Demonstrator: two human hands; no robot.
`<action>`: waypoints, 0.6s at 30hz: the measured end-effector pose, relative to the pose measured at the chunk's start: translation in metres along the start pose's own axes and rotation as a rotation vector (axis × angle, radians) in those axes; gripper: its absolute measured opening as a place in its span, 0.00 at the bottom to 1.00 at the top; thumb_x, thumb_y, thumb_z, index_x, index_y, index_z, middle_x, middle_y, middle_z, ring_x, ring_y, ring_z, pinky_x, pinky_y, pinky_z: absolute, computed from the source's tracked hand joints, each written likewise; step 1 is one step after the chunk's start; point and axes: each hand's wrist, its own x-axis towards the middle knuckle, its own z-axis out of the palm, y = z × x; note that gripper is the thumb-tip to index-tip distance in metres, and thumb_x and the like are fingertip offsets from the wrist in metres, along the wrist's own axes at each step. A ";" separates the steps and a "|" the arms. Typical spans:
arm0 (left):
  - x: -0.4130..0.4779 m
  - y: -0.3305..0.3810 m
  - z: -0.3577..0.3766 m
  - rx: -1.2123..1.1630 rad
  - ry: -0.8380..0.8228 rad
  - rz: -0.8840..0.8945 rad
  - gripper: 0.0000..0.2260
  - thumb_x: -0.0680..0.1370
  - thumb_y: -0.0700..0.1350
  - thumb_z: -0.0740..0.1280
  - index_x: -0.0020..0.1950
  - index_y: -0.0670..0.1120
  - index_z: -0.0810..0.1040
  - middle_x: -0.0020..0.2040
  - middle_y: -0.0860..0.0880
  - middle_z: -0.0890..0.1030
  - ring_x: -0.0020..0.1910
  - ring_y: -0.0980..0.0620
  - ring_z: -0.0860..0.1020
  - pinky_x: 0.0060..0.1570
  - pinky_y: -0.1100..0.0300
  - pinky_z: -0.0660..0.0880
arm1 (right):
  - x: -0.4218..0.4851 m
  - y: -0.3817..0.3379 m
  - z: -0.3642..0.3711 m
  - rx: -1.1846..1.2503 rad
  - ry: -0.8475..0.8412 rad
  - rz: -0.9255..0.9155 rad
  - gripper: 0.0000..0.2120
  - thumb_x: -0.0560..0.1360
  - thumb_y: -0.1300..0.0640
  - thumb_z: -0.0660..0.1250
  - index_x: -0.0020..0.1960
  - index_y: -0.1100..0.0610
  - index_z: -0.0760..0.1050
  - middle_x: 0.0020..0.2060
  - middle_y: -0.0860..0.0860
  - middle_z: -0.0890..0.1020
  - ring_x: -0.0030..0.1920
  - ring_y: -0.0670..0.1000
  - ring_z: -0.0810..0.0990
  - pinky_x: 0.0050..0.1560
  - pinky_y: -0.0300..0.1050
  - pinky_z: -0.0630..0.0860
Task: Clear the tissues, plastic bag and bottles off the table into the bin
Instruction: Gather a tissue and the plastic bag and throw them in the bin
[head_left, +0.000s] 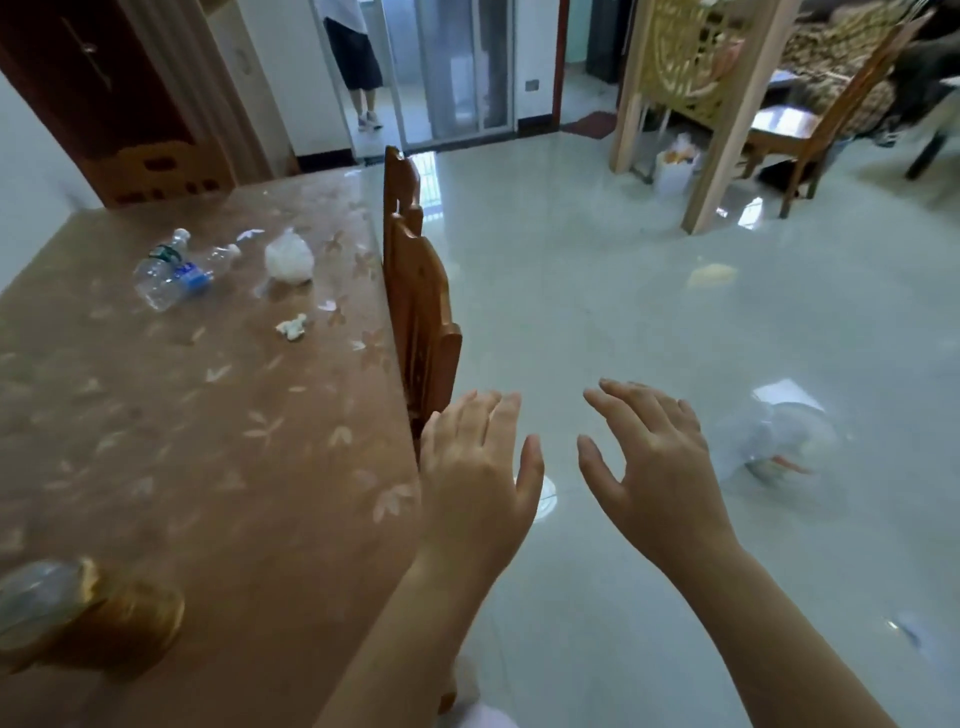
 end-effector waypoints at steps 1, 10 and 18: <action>0.010 0.003 0.011 -0.003 0.002 0.011 0.18 0.75 0.49 0.57 0.58 0.41 0.77 0.54 0.42 0.81 0.57 0.42 0.76 0.57 0.42 0.71 | 0.008 0.011 0.002 -0.004 0.004 0.008 0.20 0.71 0.50 0.57 0.56 0.60 0.75 0.54 0.58 0.80 0.56 0.60 0.77 0.57 0.65 0.70; 0.124 -0.002 0.117 -0.011 0.044 -0.004 0.18 0.75 0.48 0.57 0.57 0.40 0.77 0.53 0.41 0.81 0.55 0.40 0.77 0.56 0.44 0.71 | 0.125 0.096 0.051 -0.026 -0.033 -0.030 0.19 0.71 0.51 0.57 0.56 0.60 0.75 0.54 0.57 0.80 0.56 0.59 0.77 0.58 0.64 0.70; 0.236 -0.029 0.175 0.049 0.060 -0.133 0.18 0.75 0.49 0.57 0.58 0.40 0.76 0.54 0.41 0.81 0.57 0.40 0.77 0.58 0.44 0.70 | 0.247 0.141 0.095 0.009 -0.083 -0.116 0.19 0.71 0.51 0.57 0.56 0.60 0.75 0.54 0.57 0.80 0.56 0.59 0.77 0.58 0.63 0.68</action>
